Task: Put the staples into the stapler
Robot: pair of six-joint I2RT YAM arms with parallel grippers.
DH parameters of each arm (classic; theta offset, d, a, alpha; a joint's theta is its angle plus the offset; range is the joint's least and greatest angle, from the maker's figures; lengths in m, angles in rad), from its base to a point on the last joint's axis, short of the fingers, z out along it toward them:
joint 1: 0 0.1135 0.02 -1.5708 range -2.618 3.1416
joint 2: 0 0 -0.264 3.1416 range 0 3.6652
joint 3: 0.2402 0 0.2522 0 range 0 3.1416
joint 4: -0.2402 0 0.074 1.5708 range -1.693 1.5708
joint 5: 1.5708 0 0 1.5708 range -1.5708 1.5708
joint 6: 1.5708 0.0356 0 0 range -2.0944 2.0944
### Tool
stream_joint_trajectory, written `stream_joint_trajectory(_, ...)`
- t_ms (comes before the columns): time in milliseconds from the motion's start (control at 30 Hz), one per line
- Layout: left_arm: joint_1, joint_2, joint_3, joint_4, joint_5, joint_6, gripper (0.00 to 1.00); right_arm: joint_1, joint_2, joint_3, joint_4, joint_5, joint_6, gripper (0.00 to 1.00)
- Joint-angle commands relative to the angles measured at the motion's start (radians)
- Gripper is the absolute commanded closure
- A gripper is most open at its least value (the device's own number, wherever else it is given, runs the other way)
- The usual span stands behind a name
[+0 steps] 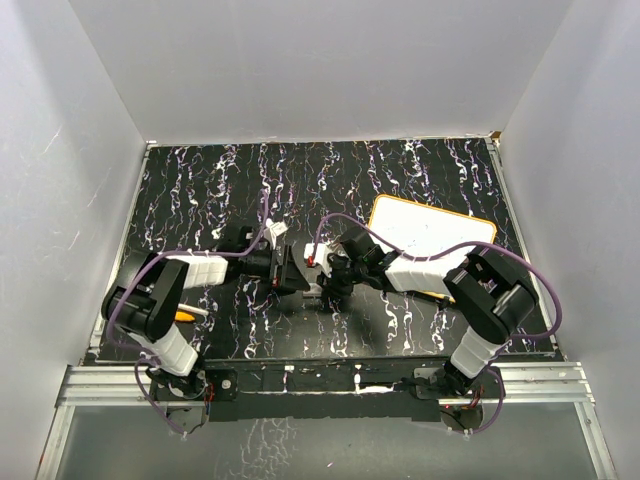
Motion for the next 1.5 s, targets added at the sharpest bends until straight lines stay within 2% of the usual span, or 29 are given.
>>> stream_joint_trajectory(0, 0.012, -0.118, -0.021, -0.003, 0.022, 0.043, 0.07, -0.004, -0.048, 0.016, -0.028, 0.01, -0.009, 0.82)
stream_joint_trajectory(67, 0.019, -0.158, -0.016, -0.011, 0.033, 0.057, 0.07, -0.005, -0.049, 0.015, -0.03, -0.001, -0.009, 0.79)
stream_joint_trajectory(200, 0.041, -0.242, 0.014, -0.055, 0.057, 0.106, 0.08, -0.004, -0.044, 0.031, -0.046, -0.026, -0.012, 0.65)
stream_joint_trajectory(400, 0.054, -0.338, 0.107, -0.245, 0.023, 0.292, 0.08, -0.006, -0.072, 0.1, -0.116, -0.021, -0.036, 0.37)
stream_joint_trajectory(467, 0.055, -0.35, 0.139, -0.324, -0.004, 0.36, 0.09, -0.01, -0.096, 0.119, -0.146, -0.028, -0.047, 0.35)
stream_joint_trajectory(633, 0.053, -0.37, 0.217, -0.455, -0.104, 0.495, 0.12, -0.038, -0.177, 0.158, -0.248, -0.063, -0.057, 0.35)
stream_joint_trajectory(800, 0.041, -0.368, 0.286, -0.572, -0.287, 0.653, 0.13, -0.082, -0.276, 0.161, -0.371, -0.088, -0.062, 0.35)
stream_joint_trajectory(900, 0.01, -0.364, 0.32, -0.652, -0.291, 0.791, 0.16, -0.112, -0.33, 0.155, -0.427, -0.093, -0.054, 0.35)
stream_joint_trajectory(1033, -0.057, -0.319, 0.348, -0.723, -0.249, 0.942, 0.21, -0.157, -0.359, 0.098, -0.402, -0.124, 0.019, 0.37)
stream_joint_trajectory(1133, -0.071, -0.27, 0.336, -0.738, -0.173, 1.081, 0.22, -0.163, -0.327, 0.077, -0.372, -0.157, 0.062, 0.41)
stream_joint_trajectory(1233, -0.091, -0.216, 0.304, -0.711, -0.141, 1.22, 0.22, -0.163, -0.258, 0.123, -0.421, -0.161, 0.072, 0.44)
stream_joint_trajectory(1333, -0.118, -0.174, 0.262, -0.628, -0.158, 1.256, 0.22, -0.163, -0.202, 0.166, -0.462, -0.157, 0.093, 0.49)
stream_joint_trajectory(1467, -0.165, -0.128, 0.222, -0.525, -0.183, 1.264, 0.22, -0.163, -0.174, 0.165, -0.473, -0.192, 0.131, 0.5)
